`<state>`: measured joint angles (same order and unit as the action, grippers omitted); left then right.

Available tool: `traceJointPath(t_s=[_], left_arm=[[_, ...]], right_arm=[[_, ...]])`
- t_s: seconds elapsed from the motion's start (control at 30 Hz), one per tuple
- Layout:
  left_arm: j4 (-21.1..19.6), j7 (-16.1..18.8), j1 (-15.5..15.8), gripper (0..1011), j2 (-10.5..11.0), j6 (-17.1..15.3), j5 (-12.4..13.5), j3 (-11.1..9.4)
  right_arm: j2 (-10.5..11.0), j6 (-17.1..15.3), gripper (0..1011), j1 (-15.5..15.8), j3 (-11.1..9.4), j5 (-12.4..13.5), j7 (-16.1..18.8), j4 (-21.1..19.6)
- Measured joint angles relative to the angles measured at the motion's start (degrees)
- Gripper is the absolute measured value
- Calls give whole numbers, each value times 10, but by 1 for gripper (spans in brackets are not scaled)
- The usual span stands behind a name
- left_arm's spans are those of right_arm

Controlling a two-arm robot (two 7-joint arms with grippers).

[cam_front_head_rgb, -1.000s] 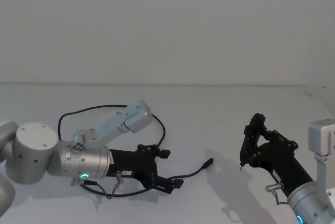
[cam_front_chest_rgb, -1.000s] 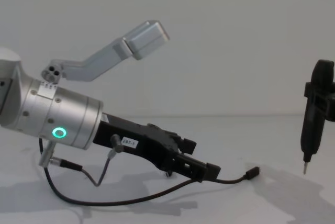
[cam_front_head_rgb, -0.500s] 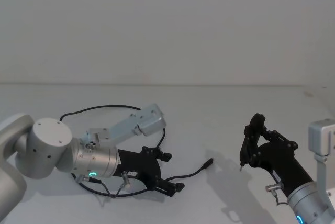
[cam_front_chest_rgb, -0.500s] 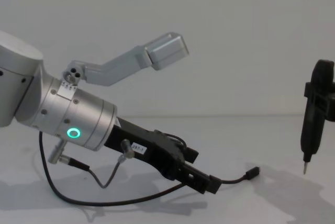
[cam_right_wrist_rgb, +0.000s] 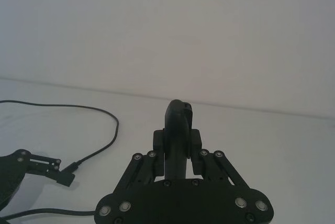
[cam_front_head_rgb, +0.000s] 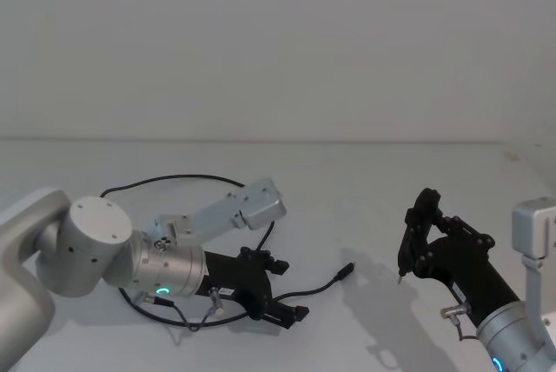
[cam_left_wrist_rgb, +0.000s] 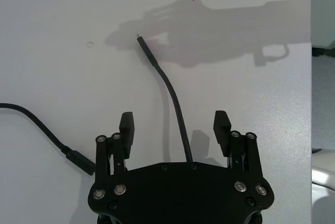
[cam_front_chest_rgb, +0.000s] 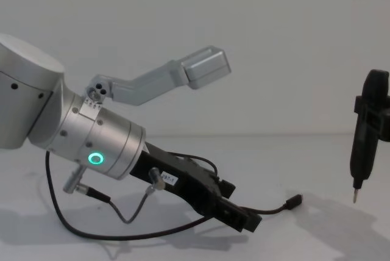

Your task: Pick up the data cable with the one hand.

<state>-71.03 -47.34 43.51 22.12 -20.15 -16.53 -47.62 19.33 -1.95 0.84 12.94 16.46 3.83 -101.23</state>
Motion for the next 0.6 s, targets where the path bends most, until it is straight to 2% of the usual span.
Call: traceJointPath(t_s=[0.3,0.33,0.53,0.57,0.6], left_arm=[[1,3,2,728,-2,-5,2,-4],[1,3,2,670,-2,-5,2,-4],[1,5,3,486,-3,-7,2,-5],[1,5,3,426,-3,-7,2,-5],[1,5,3,426,-3,-7,2,-6]], right_arm=[[0,0,279,0,0,0,0,0],[0,0,279,0,0,0,0,0],[0,0,279,0,0,0,0,0],[0,0,279,0,0,0,0,0],[0,0,279,0,0,0,0,0]])
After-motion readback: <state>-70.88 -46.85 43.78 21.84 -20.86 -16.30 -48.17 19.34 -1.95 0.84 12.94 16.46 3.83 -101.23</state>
